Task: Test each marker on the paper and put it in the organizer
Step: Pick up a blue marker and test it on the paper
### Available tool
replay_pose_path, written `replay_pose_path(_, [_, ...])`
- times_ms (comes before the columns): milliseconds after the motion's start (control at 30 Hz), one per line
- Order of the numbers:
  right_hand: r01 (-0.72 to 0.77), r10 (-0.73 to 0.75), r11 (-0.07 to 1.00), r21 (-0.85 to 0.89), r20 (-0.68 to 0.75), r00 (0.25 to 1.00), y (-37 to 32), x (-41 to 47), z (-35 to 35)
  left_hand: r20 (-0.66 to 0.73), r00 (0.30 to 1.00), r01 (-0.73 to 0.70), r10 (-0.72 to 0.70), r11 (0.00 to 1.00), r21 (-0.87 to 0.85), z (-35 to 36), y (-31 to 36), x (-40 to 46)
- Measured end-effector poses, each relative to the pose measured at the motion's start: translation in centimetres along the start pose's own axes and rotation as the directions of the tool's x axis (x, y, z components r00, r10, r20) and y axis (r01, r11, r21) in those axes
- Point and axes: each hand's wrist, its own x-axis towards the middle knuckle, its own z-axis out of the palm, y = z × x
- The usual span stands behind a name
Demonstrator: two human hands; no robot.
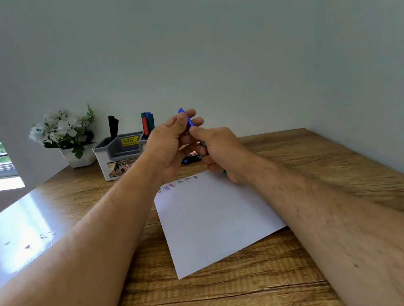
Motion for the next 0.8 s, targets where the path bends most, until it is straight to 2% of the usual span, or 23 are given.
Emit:
replay_pose_path(233, [-0.009, 0.006, 0.992, -0.125, -0.025, 1.0, -0.3, 0.3, -0.3, 0.03, 1.0, -0.007, 0.008, 0.999, -0.053, -0.5, 0.5, 0.0])
replay_pose_path(467, [-0.033, 0.009, 0.962, -0.27, -0.09, 0.996, -0.1, 0.2, -0.2, -0.075, 0.997, -0.012, 0.011, 1.0, -0.019, -0.4, 0.5, 0.1])
replay_pose_path(667, [-0.136, 0.136, 0.897, -0.421, -0.029, 0.99, 0.5, 0.1, -0.7, -0.311, 0.95, -0.022, 0.006, 0.999, -0.049, -0.5, 1.4, 0.4])
replay_pose_path(733, [-0.136, 0.16, 0.846, -0.515, 0.002, 0.987, 0.5, -0.1, -1.3, -0.294, 0.955, 0.043, -0.042, 0.999, -0.004, -1.3, 1.8, 0.4])
replay_pose_path(800, [-0.124, 0.218, 0.817, -0.564, 0.104, 0.97, 0.5, -0.3, -1.7, -0.239, 0.967, 0.114, -0.088, 0.989, 0.099, -1.8, 1.9, 0.4])
